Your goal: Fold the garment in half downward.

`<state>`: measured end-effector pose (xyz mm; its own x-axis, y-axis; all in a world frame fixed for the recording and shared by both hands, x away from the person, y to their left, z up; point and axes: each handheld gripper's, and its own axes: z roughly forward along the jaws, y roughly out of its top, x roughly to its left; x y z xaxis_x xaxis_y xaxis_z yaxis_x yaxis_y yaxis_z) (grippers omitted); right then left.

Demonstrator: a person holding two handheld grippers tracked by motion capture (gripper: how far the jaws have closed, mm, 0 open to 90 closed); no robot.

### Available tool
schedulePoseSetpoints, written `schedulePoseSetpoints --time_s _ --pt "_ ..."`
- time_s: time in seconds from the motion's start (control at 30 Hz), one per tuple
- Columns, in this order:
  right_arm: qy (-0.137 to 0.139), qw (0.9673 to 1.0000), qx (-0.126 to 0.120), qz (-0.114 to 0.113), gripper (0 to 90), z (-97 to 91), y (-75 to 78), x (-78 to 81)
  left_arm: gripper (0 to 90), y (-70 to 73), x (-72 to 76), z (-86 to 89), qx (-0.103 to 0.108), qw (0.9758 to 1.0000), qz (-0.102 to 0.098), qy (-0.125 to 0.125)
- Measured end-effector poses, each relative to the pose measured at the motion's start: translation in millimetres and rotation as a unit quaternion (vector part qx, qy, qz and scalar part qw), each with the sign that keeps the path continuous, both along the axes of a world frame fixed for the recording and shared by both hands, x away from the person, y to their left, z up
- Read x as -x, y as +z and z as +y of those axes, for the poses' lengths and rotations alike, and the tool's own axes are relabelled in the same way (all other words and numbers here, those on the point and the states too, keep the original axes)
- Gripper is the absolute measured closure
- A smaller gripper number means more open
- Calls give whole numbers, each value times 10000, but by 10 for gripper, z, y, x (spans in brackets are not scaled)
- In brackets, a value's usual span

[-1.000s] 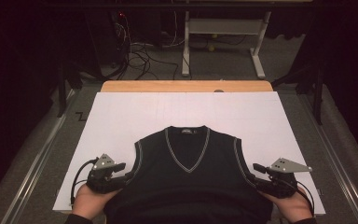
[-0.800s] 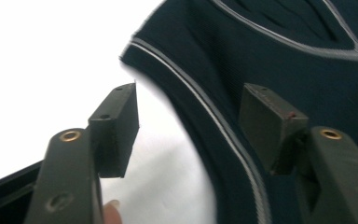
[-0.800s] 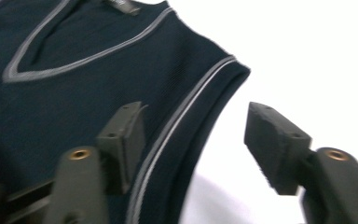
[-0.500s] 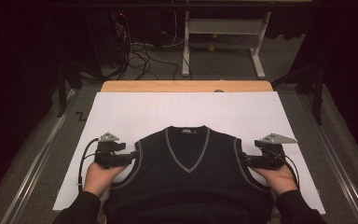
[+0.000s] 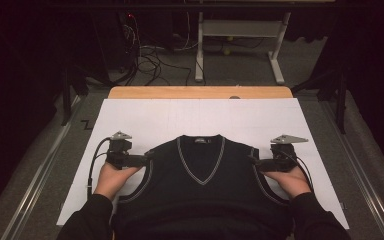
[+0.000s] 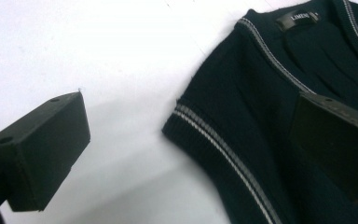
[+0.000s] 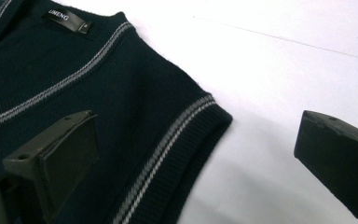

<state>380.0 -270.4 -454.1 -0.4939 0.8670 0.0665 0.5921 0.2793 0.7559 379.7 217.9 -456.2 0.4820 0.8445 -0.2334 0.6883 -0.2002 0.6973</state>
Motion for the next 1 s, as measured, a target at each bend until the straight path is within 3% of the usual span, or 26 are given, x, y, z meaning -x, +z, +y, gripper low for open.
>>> schedulePoseSetpoints --time_s 0.1,0.33,0.5,0.57,0.63,0.73,0.8,0.87,1.0 --pt "-71 9999 95 32 4 29 -8 -71 0 -25 -58 -42 -99 9999 86 -8" --pt "-83 9994 266 199 23 136 -41 -188 0 -123 -166 -54 -81 9989 457 10" --pt "-191 9986 317 370 86 148 -72 -249 0 -147 -192 -85 -115 9982 582 5" --pt "-200 9983 346 421 126 142 -90 -262 0 -163 -201 -107 -190 9975 679 15" --pt "-181 9979 365 505 165 148 -112 -271 13 -160 -196 -129 -302 9974 646 50" --pt "-153 9976 462 498 206 177 -123 -274 92 -139 -194 -159 -414 9970 644 119" --pt "-122 9977 495 457 260 214 -123 -269 255 -122 -183 -184 -416 9970 649 77" --pt "-117 9978 492 429 282 228 -123 -266 291 -107 -177 -221 -541 9964 653 55" --pt "-98 9974 566 439 341 272 -112 -261 394 -104 -173 -253 -536 9964 655 94"
